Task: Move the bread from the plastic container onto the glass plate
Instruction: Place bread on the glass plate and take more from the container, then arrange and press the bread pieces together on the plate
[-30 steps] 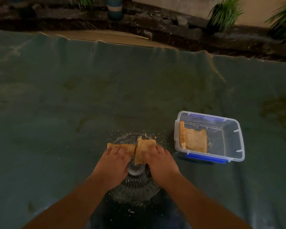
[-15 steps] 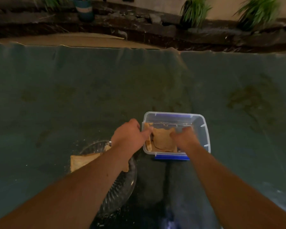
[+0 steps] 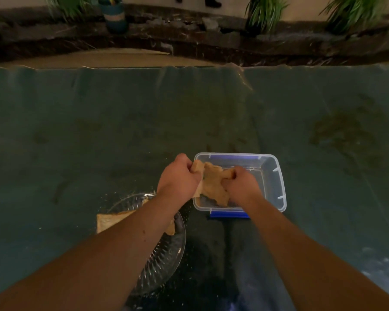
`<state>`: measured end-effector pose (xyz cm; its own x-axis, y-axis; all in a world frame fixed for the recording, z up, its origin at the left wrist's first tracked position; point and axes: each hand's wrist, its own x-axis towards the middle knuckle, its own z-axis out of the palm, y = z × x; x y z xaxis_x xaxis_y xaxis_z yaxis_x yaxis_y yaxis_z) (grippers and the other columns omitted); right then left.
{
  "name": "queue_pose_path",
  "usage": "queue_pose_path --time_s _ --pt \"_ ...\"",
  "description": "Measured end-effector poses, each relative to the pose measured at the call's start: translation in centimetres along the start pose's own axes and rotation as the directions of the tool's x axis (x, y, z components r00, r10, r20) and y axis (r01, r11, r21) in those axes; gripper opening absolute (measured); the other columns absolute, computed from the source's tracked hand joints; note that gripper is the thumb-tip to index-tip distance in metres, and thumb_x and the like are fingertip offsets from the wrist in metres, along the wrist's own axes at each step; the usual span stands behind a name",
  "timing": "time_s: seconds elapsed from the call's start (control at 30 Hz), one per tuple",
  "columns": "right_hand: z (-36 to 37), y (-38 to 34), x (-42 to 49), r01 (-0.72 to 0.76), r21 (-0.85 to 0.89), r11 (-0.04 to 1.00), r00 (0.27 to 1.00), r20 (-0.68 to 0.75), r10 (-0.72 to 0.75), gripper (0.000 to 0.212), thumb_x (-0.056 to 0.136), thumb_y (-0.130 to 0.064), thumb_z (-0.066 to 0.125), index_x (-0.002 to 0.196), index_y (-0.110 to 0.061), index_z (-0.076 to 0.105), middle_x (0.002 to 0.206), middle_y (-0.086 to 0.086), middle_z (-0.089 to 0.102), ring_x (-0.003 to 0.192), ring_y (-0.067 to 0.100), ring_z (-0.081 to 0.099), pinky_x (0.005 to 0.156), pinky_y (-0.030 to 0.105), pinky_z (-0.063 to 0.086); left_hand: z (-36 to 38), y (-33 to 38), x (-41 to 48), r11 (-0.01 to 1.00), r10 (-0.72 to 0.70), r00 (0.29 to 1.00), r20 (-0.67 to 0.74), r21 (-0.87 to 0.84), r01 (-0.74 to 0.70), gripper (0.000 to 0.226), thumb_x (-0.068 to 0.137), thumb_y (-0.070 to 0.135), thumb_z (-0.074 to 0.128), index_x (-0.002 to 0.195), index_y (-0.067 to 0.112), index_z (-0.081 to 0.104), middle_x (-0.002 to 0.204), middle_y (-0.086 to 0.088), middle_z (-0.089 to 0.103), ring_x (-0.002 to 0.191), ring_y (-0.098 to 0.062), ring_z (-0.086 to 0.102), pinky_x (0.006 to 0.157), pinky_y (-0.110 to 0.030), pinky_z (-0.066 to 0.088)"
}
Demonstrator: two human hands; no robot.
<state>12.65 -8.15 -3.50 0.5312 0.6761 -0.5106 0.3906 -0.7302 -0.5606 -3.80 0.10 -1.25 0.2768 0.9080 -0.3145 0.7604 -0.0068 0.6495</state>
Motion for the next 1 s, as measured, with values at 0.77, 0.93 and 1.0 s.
queue_pose_path --time_s 0.77,0.93,1.0 --pt "13.9 -2.6 -11.8 0.329 -0.592 0.735 0.944 0.197 -0.264 0.050 0.092 -0.040 0.062 0.137 -0.020 0.052 0.132 0.007 0.060 0.118 0.025 0.056 0.095 0.041 0.051 -8.9 -22.1 -10.1 0.851 0.009 1.000 0.012 0.525 -0.014 0.065 0.081 0.046 0.075 0.132 0.021 0.044 0.118 -0.006 0.059 0.102 -0.027 0.059 0.077 -0.044 0.055" --pt "15.3 -4.0 -11.8 0.543 -0.619 0.567 0.831 0.299 -0.470 0.060 0.094 -0.051 0.057 0.144 -0.020 0.046 0.141 0.009 0.052 0.127 0.030 0.047 0.104 0.048 0.045 -8.5 -21.3 -9.7 0.676 0.244 0.951 0.188 0.670 -0.306 0.065 0.088 0.056 0.062 0.142 0.023 0.047 0.139 -0.004 0.051 0.124 -0.026 0.045 0.099 -0.046 0.048" --pt "16.1 -4.6 -11.4 0.585 -0.633 0.507 0.807 0.397 -0.436 0.059 0.095 -0.055 0.057 0.143 -0.020 0.049 0.140 0.011 0.053 0.128 0.031 0.046 0.106 0.050 0.044 -8.4 -21.5 -9.4 0.639 0.214 0.937 0.275 0.686 -0.347 0.065 0.089 0.054 0.063 0.144 0.022 0.047 0.146 -0.004 0.047 0.131 -0.027 0.040 0.106 -0.047 0.044"
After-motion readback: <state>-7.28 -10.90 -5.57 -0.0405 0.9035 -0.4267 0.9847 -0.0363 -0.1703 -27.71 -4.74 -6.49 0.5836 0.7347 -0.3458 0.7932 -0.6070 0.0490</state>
